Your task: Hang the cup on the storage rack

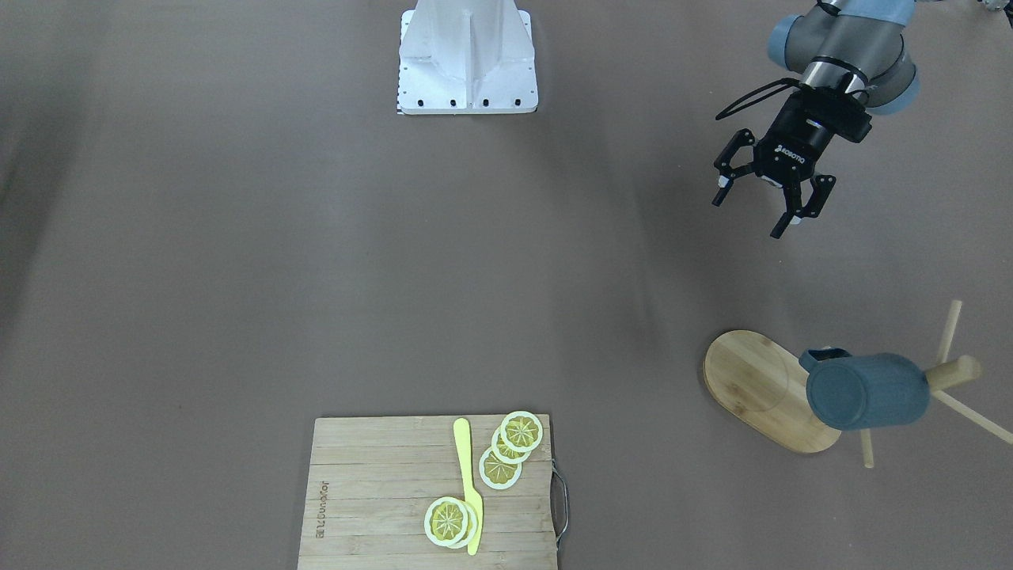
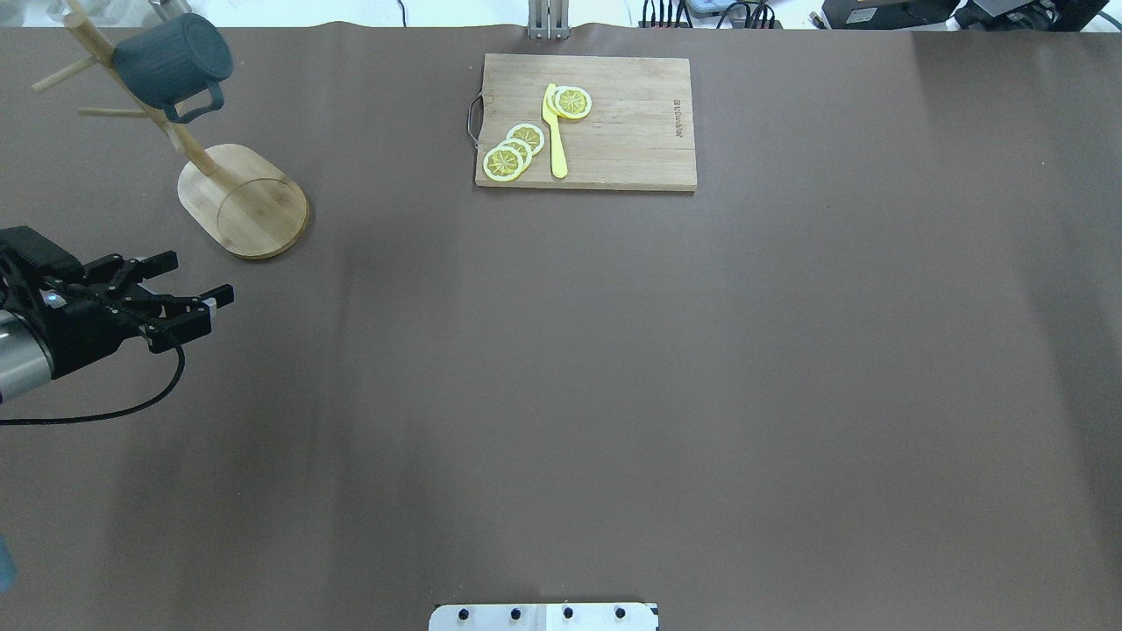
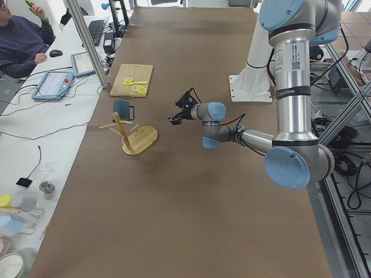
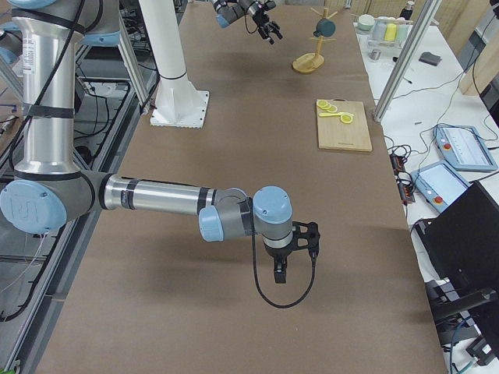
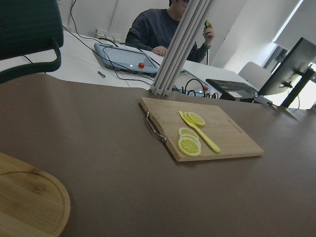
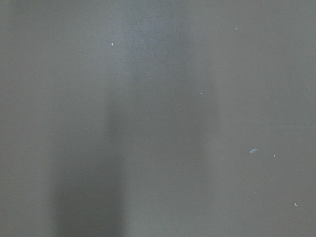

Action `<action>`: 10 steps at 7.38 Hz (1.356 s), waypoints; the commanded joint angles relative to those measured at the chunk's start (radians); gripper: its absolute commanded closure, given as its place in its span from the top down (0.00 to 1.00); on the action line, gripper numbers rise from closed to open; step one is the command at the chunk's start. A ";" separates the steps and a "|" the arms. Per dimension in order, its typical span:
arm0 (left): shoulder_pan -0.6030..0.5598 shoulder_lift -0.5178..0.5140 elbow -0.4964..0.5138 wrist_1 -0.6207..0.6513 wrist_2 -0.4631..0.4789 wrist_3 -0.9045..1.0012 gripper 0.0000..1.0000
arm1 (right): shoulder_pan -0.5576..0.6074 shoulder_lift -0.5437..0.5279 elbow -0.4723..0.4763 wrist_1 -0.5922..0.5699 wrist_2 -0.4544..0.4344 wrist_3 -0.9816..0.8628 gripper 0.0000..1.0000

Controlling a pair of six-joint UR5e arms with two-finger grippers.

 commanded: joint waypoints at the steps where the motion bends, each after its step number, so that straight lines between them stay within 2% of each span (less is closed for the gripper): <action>1: -0.074 0.042 -0.046 0.215 0.001 0.226 0.99 | 0.001 0.000 0.000 -0.001 0.000 0.000 1.00; 4: -0.274 0.085 -0.062 0.486 0.001 0.531 0.99 | 0.001 0.000 0.000 -0.002 0.002 0.000 1.00; 5: -0.325 0.088 -0.062 0.558 -0.003 0.590 0.99 | 0.001 0.000 0.000 -0.002 0.002 0.000 1.00; 6: -0.374 0.088 -0.063 0.631 -0.046 0.598 0.99 | 0.001 0.000 0.000 0.000 0.002 0.000 1.00; 7: -0.505 0.064 -0.066 0.767 -0.244 0.598 0.99 | 0.000 0.000 0.000 -0.001 0.000 0.000 1.00; 8: -0.677 0.026 -0.059 0.878 -0.516 0.598 0.99 | 0.000 0.000 0.000 -0.002 0.000 0.000 1.00; 9: -0.795 0.019 -0.049 1.003 -0.666 0.598 0.99 | 0.000 0.000 -0.002 -0.002 0.000 0.000 1.00; 10: -0.851 0.012 -0.051 1.119 -0.696 0.598 0.99 | 0.001 0.000 -0.003 -0.002 0.000 0.000 1.00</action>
